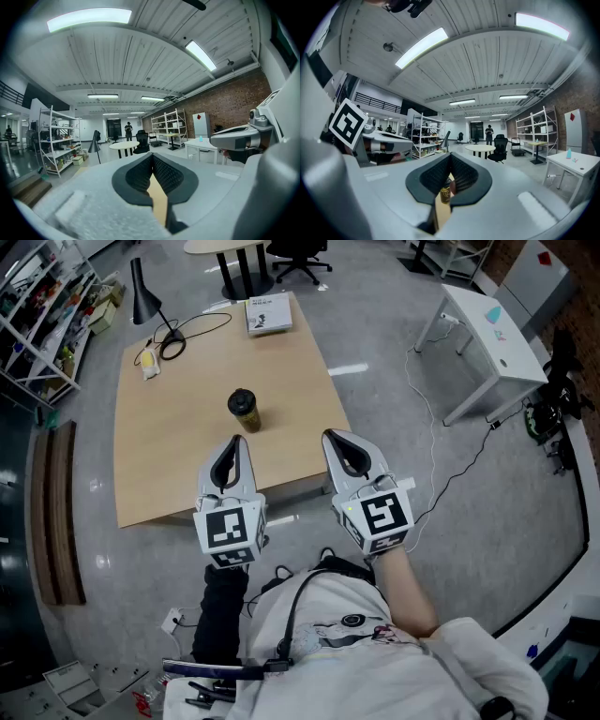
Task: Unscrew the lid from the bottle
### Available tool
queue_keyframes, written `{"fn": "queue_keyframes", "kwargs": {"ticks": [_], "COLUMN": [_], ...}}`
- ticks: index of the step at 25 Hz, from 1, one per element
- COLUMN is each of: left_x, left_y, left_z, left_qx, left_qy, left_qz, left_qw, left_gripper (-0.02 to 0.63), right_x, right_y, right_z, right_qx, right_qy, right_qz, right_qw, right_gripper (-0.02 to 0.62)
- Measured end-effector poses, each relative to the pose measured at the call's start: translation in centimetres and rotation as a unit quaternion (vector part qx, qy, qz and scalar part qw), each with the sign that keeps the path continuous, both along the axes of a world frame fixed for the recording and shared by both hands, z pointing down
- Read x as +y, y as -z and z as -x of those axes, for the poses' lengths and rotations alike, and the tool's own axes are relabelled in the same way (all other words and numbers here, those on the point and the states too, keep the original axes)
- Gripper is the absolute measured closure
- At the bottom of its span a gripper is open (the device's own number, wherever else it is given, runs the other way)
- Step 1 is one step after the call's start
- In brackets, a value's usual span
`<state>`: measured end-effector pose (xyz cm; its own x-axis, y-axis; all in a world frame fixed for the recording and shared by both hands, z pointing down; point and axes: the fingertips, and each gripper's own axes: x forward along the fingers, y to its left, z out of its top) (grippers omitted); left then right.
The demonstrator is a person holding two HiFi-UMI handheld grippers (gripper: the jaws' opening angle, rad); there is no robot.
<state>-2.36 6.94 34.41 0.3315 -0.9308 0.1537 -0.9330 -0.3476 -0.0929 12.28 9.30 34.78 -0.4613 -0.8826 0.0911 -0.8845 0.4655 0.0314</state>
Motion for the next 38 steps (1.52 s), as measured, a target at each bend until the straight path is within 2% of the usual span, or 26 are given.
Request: {"fn": "queue_keyframes", "kwargs": {"ticks": [8, 14, 15, 18, 21, 24, 26, 33, 38], "left_x": [-0.8, -1.8, -2.0, -2.5, -2.9, -3.9, -5.2, -12.2, -16.9], "left_y": [-1.1, -5.6, -6.8, -11.1, -15.6, -20.2, -23.1, -32.0, -38.6], "left_z": [-0.6, -1.5, -1.6, -1.8, -1.5, -0.7, -0.1, 2.3, 2.8], "left_qx": [-0.001, 0.01, 0.012, 0.008, -0.007, 0.011, 0.02, 0.009, -0.029], "left_qy": [0.002, 0.001, 0.003, -0.001, -0.01, -0.014, -0.014, 0.003, -0.03], "left_qz": [0.015, 0.055, 0.066, 0.111, 0.152, 0.181, 0.192, 0.229, 0.268], "left_qw": [0.9999, 0.9985, 0.9978, 0.9938, 0.9884, 0.9834, 0.981, 0.9734, 0.9626], "left_gripper": [0.604, 0.603, 0.587, 0.477, 0.322, 0.146, 0.066, 0.061, 0.061], "right_x": [-0.3, 0.0, 0.0, 0.0, -0.6, -1.6, -2.9, -10.0, -16.6], "right_y": [-0.2, -1.4, -1.7, -2.5, -3.2, -3.4, -3.4, -4.5, -4.4], "right_z": [-0.6, -2.7, -3.1, -4.4, -5.2, -5.0, -4.5, -1.7, 1.1], "right_qx": [-0.003, -0.024, -0.026, -0.029, -0.041, -0.053, -0.052, -0.024, -0.003], "right_qy": [0.01, 0.024, 0.028, 0.038, 0.045, 0.056, 0.061, 0.05, 0.041], "right_qz": [-0.002, 0.008, 0.012, 0.024, 0.033, 0.036, 0.034, 0.048, 0.063], "right_qw": [1.0, 0.999, 0.999, 0.999, 0.998, 0.996, 0.996, 0.997, 0.997], "right_gripper": [0.589, 0.57, 0.559, 0.549, 0.545, 0.526, 0.523, 0.528, 0.532]}}
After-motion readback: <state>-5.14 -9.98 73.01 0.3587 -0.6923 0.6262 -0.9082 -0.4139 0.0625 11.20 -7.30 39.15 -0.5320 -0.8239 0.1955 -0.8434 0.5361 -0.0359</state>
